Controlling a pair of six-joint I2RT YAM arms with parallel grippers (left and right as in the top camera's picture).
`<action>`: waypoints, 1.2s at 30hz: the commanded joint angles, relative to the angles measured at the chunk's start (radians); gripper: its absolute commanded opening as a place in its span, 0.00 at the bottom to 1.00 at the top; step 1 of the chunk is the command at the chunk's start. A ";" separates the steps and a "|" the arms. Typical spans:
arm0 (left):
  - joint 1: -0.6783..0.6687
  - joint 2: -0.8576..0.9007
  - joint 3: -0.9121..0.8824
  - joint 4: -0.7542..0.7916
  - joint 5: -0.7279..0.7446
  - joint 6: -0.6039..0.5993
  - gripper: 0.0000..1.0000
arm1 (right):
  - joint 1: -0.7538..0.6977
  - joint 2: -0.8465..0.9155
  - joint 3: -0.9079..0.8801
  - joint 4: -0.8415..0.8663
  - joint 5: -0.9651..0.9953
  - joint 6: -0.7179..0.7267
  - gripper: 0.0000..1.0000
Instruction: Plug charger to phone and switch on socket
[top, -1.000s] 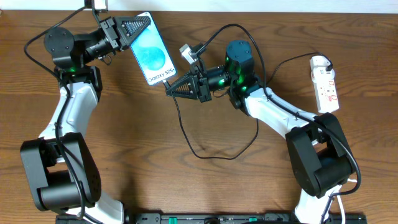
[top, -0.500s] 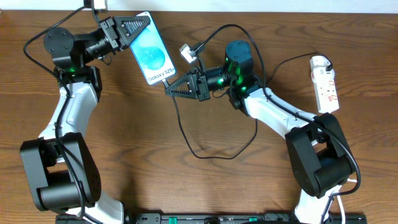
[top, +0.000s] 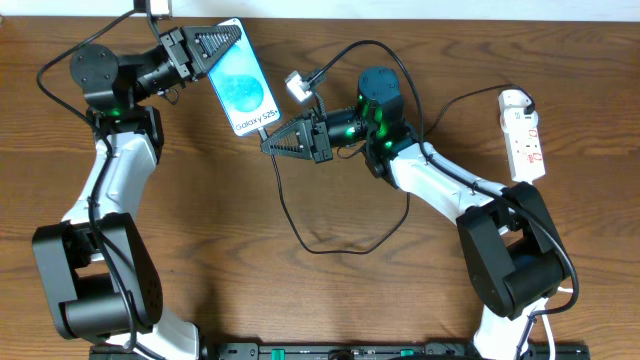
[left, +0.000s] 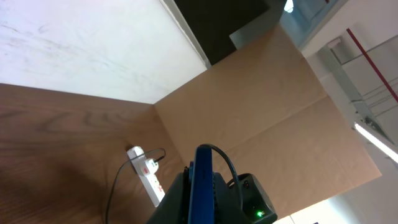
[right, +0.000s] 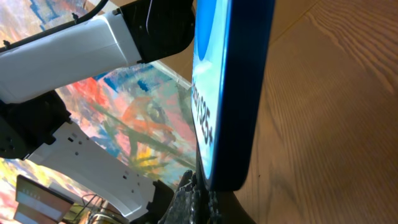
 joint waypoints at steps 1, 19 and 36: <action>-0.006 -0.029 0.008 0.009 0.082 0.007 0.07 | 0.001 0.005 0.013 0.015 0.101 0.004 0.01; -0.006 -0.029 0.008 0.009 0.153 0.051 0.07 | 0.001 0.005 0.013 0.029 0.150 0.008 0.01; -0.006 -0.029 0.008 0.009 0.153 0.078 0.08 | 0.001 0.005 0.013 0.029 0.127 -0.005 0.18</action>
